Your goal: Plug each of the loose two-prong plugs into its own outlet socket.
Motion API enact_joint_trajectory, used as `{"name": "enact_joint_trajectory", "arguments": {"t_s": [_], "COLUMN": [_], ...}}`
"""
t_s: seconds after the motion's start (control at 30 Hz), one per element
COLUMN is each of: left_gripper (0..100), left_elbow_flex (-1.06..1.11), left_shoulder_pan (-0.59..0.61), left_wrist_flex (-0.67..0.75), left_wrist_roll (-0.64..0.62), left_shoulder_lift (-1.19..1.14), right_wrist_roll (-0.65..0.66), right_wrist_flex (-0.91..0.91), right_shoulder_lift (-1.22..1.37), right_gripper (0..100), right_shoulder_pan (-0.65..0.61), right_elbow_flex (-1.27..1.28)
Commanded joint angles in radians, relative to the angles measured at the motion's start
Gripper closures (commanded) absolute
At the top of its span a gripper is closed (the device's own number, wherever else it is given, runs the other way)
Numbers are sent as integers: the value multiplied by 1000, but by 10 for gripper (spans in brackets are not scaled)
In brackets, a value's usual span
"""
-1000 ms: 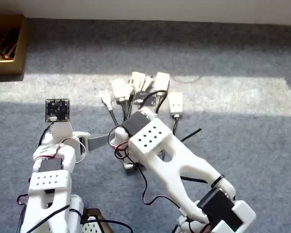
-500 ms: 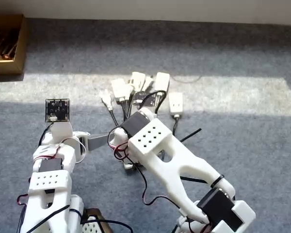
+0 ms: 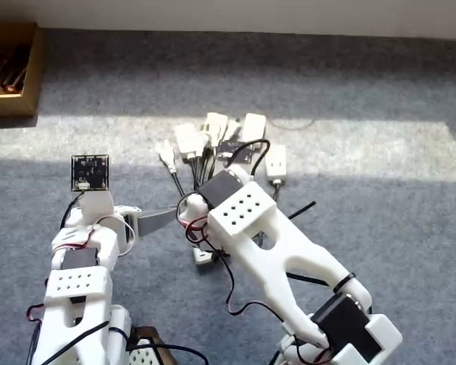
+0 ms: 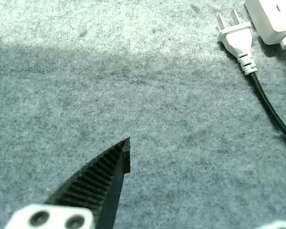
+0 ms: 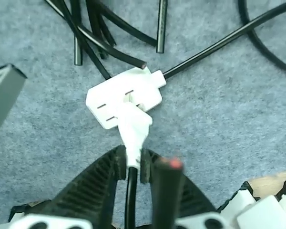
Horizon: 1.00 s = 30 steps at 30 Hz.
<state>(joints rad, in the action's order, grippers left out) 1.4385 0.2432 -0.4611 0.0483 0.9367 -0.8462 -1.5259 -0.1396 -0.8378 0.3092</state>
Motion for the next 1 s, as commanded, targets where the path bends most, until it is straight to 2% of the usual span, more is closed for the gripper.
{"name": "enact_joint_trajectory", "arguments": {"t_s": [0.0,0.13,0.37,0.97], "left_gripper": [441,441,441,441], "left_elbow_flex": [-4,-4,-4,-4], "left_shoulder_pan": [-15,-15,-15,-15], "left_wrist_flex": [20,20,20,20], "left_wrist_roll": [-6,-6,-6,-6], "left_shoulder_lift": [8,8,8,8], "right_wrist_roll": [11,12,17,81], "right_wrist_flex": [13,1,-156,-150], "right_shoulder_lift": [-5,88,309,311], "right_gripper": [994,994,994,994], "right_shoulder_pan": [15,24,101,108], "right_elbow_flex": [-5,-5,-153,-211]}}
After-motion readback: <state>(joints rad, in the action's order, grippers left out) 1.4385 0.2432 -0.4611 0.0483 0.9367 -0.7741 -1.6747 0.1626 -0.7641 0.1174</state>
